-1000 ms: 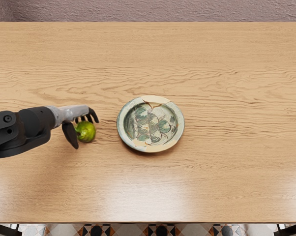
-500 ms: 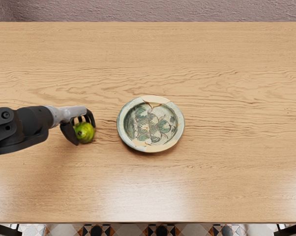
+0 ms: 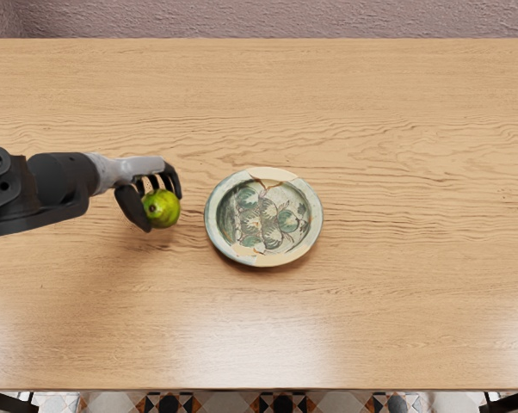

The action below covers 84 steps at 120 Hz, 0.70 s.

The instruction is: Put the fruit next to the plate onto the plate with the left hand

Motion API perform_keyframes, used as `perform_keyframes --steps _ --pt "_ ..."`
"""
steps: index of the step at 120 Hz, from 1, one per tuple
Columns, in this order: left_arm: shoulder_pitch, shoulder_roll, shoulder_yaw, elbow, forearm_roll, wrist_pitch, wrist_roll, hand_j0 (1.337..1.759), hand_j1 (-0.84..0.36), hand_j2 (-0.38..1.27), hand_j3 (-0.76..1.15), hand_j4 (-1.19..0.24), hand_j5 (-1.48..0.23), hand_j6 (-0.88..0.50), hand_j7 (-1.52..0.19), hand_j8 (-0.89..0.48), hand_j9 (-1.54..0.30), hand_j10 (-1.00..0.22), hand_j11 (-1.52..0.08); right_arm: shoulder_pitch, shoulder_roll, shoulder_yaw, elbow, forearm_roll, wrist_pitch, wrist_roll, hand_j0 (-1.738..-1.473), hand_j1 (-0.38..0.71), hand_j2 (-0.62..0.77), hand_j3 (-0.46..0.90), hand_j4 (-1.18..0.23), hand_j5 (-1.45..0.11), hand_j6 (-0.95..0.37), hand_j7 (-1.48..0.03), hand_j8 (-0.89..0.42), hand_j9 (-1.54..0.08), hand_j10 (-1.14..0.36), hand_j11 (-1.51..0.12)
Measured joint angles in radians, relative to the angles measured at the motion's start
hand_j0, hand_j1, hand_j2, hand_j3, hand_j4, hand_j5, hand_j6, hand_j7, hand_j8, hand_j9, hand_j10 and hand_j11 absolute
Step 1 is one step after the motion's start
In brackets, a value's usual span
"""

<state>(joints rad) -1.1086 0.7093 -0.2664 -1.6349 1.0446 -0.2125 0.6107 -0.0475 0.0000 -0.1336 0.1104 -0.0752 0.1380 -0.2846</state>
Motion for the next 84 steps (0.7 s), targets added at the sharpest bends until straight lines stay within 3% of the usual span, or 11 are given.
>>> perform_keyframes --steps 15,53,84 --pt "-0.002 -0.039 -0.039 0.001 -0.004 -0.008 0.000 1.651 -0.14 -0.01 0.00 -0.43 -0.79 -0.27 -0.76 -0.31 -0.76 -0.54 -0.76 0.000 0.000 0.000 0.000 0.000 0.000 0.000 -1.658 -0.35 0.00 0.00 0.00 0.00 0.00 0.00 0.00 0.00 0.00 0.00" --pt "-0.003 -0.127 -0.114 0.006 -0.005 -0.008 0.000 1.655 -0.19 0.17 0.00 -0.49 -0.77 -0.32 -0.75 -0.37 -0.75 -0.55 -0.75 0.000 0.000 0.000 0.000 0.000 0.000 0.000 -1.658 -0.35 0.00 0.00 0.00 0.00 0.00 0.00 0.00 0.00 0.00 0.00" --pt "-0.002 -0.235 -0.124 0.068 -0.004 -0.009 0.000 1.656 -0.21 0.23 0.00 -0.50 -0.77 -0.34 -0.75 -0.39 -0.75 -0.55 -0.75 0.000 0.000 0.000 0.000 0.000 0.000 0.000 -1.658 -0.35 0.00 0.00 0.00 0.00 0.00 0.00 0.00 0.00 0.00 0.00"
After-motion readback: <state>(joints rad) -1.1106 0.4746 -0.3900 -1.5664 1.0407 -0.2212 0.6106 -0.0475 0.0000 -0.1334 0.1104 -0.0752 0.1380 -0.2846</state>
